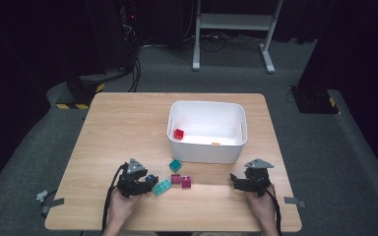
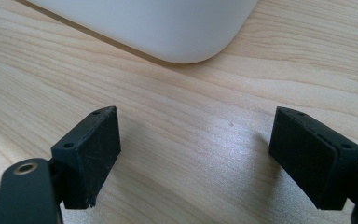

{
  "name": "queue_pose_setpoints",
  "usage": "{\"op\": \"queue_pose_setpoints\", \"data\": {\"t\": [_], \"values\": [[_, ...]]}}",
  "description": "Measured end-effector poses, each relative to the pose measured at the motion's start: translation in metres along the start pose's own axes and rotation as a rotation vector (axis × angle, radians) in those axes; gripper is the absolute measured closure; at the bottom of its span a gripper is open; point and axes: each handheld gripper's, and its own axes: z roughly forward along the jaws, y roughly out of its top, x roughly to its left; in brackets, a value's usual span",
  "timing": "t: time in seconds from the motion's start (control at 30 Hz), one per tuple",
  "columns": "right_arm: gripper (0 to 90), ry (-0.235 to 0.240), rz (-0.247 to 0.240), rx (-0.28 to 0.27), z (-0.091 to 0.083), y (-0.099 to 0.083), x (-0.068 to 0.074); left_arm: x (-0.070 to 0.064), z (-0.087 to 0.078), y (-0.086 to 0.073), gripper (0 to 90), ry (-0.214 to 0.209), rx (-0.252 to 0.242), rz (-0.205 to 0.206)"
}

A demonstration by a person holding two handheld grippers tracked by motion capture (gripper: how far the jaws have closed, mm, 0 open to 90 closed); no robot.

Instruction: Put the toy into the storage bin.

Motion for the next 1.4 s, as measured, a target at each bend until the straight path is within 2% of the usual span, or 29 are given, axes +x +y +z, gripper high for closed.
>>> {"op": "queue_pose_setpoints", "data": {"t": [0.3,0.63,0.73,0.87,1.1,1.4], "values": [[16.2,0.0,0.0,0.0,0.0,0.0,0.0,0.001,0.005,-0.004,50.5,-0.005,0.018,0.001],[16.2,0.0,0.002,-0.001,0.0,0.0,0.0,0.001,0.009,-0.004,57.2,-0.021,0.017,-0.004],[16.2,0.0,0.001,-0.001,0.0,0.0,0.0,0.001,0.01,-0.003,57.8,-0.024,0.02,0.008],[16.2,0.0,0.002,-0.001,0.0,0.0,0.0,0.002,0.009,-0.003,58.2,-0.025,0.015,0.008],[16.2,0.0,0.001,-0.001,0.0,0.0,0.0,0.008,0.008,0.002,58.4,-0.065,-0.014,-0.022],[16.2,0.0,0.001,-0.001,0.0,0.0,0.0,0.013,0.0,0.013,58.6,-0.078,-0.037,-0.025]]}}
